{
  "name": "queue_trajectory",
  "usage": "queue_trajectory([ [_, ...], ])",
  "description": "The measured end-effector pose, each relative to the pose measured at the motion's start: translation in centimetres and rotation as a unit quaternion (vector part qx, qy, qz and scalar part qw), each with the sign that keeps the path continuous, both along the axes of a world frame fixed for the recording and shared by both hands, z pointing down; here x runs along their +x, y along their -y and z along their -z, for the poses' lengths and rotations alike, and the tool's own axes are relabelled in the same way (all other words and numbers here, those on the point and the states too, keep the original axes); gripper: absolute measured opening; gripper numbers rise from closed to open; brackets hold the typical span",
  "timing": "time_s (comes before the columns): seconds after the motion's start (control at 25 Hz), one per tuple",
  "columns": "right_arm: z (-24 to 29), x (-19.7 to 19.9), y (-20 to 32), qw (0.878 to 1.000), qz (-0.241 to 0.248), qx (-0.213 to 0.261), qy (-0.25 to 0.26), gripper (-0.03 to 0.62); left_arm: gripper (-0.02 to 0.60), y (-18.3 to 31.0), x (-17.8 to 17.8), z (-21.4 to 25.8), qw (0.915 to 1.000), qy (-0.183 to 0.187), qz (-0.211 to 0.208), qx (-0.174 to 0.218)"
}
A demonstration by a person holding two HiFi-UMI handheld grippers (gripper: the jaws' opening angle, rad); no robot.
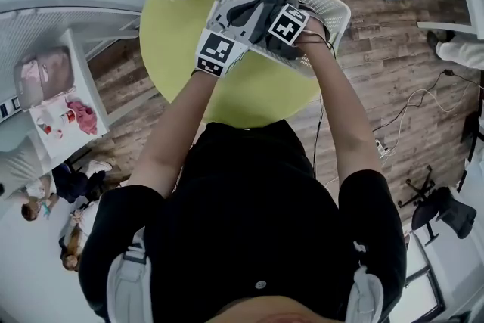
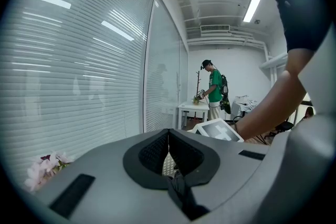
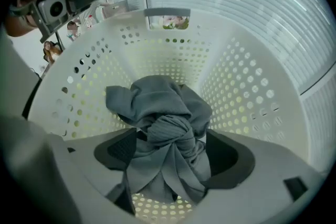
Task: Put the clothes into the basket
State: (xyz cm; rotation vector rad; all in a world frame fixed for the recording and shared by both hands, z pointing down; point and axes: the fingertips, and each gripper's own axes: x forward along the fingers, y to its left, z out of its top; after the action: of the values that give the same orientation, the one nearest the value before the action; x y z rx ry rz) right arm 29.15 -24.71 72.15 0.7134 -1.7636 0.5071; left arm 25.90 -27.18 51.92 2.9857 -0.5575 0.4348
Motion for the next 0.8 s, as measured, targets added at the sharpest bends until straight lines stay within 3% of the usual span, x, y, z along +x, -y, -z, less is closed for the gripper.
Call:
queue_trajectory([
  [0.48, 11.7, -0.2, -1.0, 0.989, -0.035, 0.127, 0.061, 0.400, 0.011, -2.3, -2.4, 5.9, 0.9988, -0.047, 0.002, 0.015],
  [0.64, 16.8, -1.5, -2.2, 0.971, -0.066, 0.188, 0.131, 0.400, 0.011, -3.5, -4.0, 7.4, 0.9984, -0.054, 0.004, 0.017],
  [0.8, 21.6, -2.8, -3.8, 0.943, -0.100, 0.240, 0.208, 0.400, 0.011, -5.2, -6.0, 8.4, 0.9982, -0.058, 0.002, 0.016],
])
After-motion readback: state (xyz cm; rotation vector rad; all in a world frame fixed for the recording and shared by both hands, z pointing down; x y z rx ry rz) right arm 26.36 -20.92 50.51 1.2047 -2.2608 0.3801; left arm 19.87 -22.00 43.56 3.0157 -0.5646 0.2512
